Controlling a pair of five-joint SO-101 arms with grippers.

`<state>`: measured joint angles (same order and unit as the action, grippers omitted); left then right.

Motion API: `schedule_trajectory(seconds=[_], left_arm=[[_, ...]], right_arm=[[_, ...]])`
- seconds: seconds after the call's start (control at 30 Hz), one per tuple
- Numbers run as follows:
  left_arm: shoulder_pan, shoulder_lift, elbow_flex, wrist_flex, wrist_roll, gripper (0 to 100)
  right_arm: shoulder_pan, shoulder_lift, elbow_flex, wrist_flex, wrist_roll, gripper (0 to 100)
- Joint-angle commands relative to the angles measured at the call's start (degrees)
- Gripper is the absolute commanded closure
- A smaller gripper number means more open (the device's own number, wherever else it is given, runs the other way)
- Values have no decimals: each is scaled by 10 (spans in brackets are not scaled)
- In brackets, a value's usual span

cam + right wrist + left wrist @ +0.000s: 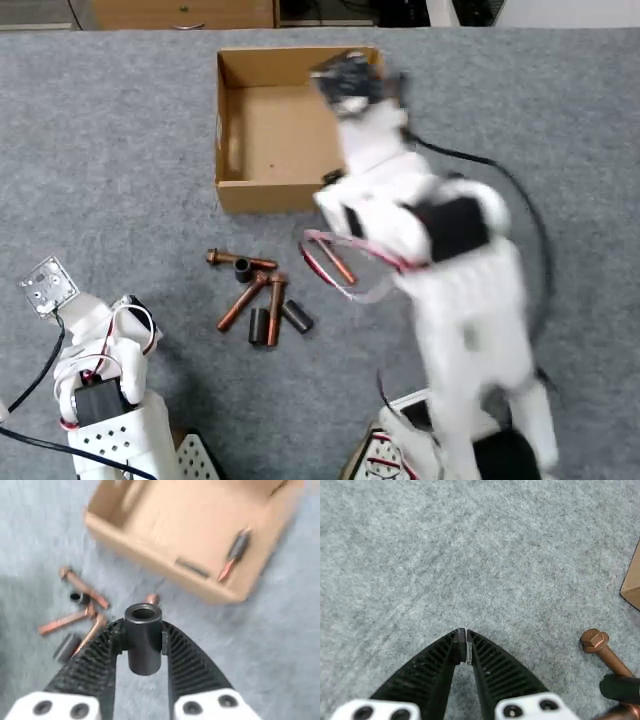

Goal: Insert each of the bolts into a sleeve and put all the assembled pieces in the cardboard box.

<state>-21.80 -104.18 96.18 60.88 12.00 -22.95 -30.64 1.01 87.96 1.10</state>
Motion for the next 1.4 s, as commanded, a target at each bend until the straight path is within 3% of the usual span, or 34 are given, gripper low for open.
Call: schedule_trajectory(seconds=[0.0,0.23,0.47,0.7,1.13,1.27,1.37], left_arm=[[-1,-1,4,1,2,981],[72,0,-57,83,-38,981],[89,0,-76,89,-53,981],[156,0,-165,110,-152,981],[230,0,-214,108,-483,979],[276,0,-213,103,-520,979],[304,5,-207,48,-517,979]], right_arm=[[31,-103,-35,16,-5,997],[134,-230,-34,35,-5,997],[192,-330,-32,62,-5,997],[196,-404,93,65,-5,997],[194,-465,172,23,-5,997],[194,-442,171,21,-6,997],[194,-429,171,21,-6,997]])
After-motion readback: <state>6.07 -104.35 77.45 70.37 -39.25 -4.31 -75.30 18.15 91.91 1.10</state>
